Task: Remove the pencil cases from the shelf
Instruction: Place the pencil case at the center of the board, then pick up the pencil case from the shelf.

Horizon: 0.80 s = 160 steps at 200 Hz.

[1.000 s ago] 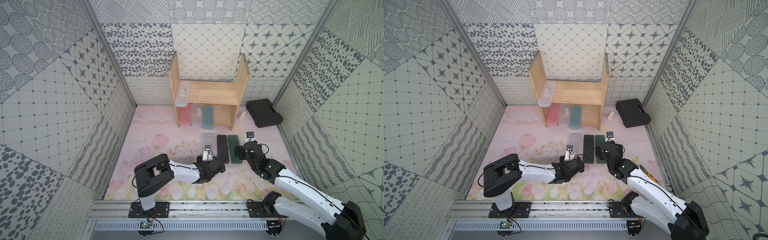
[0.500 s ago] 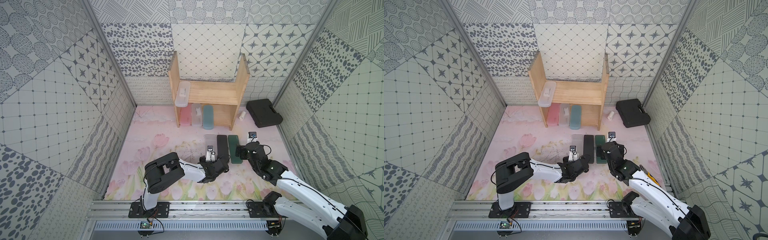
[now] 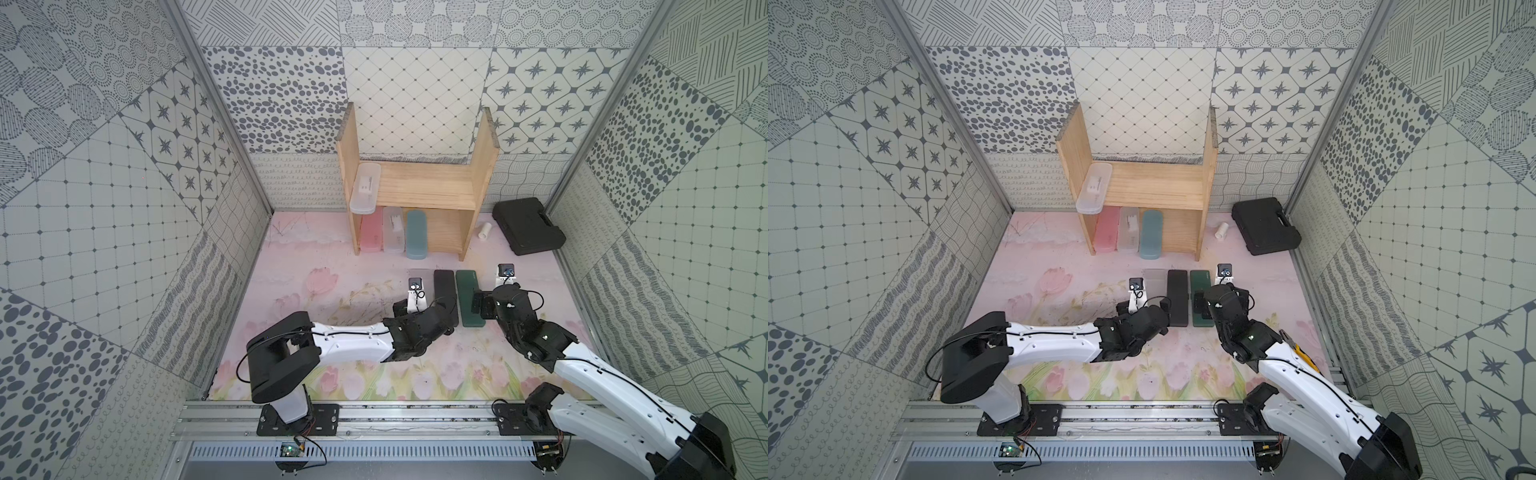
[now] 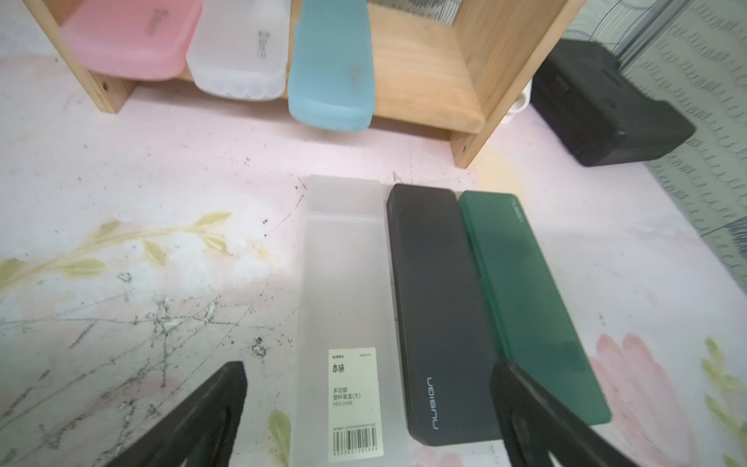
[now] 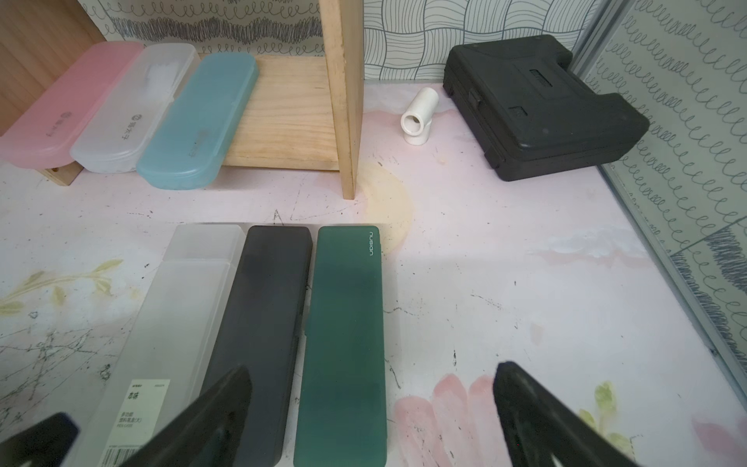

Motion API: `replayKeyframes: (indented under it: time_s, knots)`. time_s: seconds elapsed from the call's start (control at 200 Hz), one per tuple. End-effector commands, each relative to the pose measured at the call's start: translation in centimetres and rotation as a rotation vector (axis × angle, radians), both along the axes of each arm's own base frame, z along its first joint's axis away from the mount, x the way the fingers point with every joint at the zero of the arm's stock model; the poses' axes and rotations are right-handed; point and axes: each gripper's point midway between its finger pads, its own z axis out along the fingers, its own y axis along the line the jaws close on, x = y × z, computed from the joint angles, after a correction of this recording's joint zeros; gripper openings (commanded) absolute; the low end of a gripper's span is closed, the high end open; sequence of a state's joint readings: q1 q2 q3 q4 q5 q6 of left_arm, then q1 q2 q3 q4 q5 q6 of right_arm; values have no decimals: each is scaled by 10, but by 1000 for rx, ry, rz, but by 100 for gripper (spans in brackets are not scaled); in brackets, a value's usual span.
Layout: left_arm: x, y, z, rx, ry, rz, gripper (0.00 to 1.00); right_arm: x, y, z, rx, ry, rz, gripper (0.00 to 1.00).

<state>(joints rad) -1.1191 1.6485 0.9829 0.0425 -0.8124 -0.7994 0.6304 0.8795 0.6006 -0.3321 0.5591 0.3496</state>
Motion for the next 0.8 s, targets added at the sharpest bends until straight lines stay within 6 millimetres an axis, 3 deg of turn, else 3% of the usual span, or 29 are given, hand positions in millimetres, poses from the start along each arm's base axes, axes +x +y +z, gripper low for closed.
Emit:
replayKeyframes:
  time_s: [0.0,0.16,0.39,0.65,0.795]
  knots:
    - [-11,11,53,128,-35,-119,99,0,-3,4,22,-32,-13,98]
    - [-15,20,118,117,-95,-223,100,0,-1,4,27,-28,0,98]
    - [1,55,209,120,-213,-246,99,0,3,3,32,-26,15,98]
    - [34,90,283,44,-326,-245,100,1,4,2,32,-20,21,98]
    - [51,108,308,18,-356,-239,100,1,5,2,34,-21,22,98]
